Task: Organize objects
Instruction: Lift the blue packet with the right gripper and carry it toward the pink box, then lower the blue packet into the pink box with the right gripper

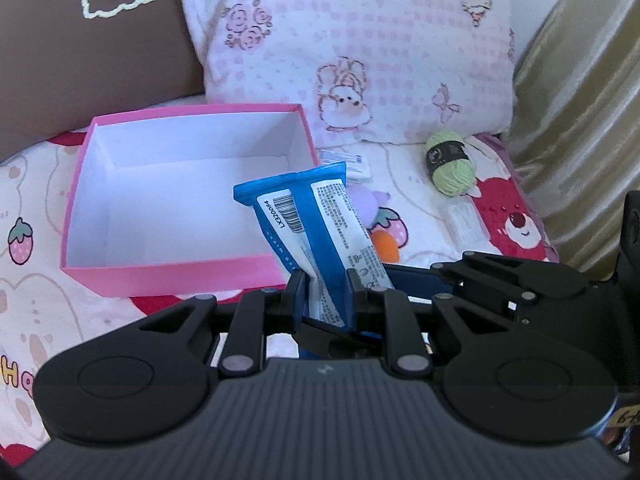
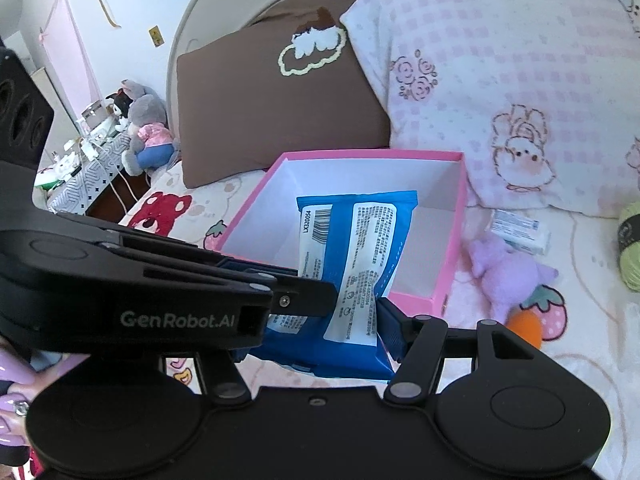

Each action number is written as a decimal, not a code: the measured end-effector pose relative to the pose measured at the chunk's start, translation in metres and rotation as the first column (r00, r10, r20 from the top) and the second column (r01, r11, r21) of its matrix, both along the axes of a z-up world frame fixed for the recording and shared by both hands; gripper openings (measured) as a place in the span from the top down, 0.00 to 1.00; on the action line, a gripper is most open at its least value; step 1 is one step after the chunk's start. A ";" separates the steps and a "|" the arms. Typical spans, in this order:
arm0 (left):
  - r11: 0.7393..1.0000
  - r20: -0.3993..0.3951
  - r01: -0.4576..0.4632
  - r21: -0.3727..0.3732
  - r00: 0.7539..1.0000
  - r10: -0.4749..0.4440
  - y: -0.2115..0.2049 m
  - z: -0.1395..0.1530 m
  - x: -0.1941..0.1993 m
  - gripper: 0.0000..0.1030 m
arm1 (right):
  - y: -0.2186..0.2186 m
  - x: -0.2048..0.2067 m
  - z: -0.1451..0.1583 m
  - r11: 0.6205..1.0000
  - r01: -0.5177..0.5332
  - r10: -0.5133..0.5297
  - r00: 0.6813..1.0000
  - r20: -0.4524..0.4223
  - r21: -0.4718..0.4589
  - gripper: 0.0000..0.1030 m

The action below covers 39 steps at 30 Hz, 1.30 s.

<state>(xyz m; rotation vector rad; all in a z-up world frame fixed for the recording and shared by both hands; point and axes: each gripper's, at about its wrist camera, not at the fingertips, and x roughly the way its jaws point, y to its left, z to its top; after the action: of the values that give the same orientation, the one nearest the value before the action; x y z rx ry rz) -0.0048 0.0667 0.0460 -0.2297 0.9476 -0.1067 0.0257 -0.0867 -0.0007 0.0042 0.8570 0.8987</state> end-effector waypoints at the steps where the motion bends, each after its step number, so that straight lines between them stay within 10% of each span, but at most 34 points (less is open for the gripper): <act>1: 1.000 -0.004 -0.006 0.003 1.000 0.006 0.003 0.000 0.002 0.84 | 0.003 0.002 0.000 1.000 -0.005 0.005 1.000 -0.004 0.000 0.36; 39: 0.967 -0.094 -0.253 -0.029 0.964 0.250 0.140 -0.063 0.095 0.84 | 0.147 0.120 -0.064 0.985 -0.167 0.172 0.954 -0.245 0.040 0.35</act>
<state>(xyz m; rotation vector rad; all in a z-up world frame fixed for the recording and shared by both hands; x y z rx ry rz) 0.0898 0.2069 -0.0170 -0.3938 0.9982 0.1193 0.1460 0.0605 -0.0647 0.0607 1.0939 1.0828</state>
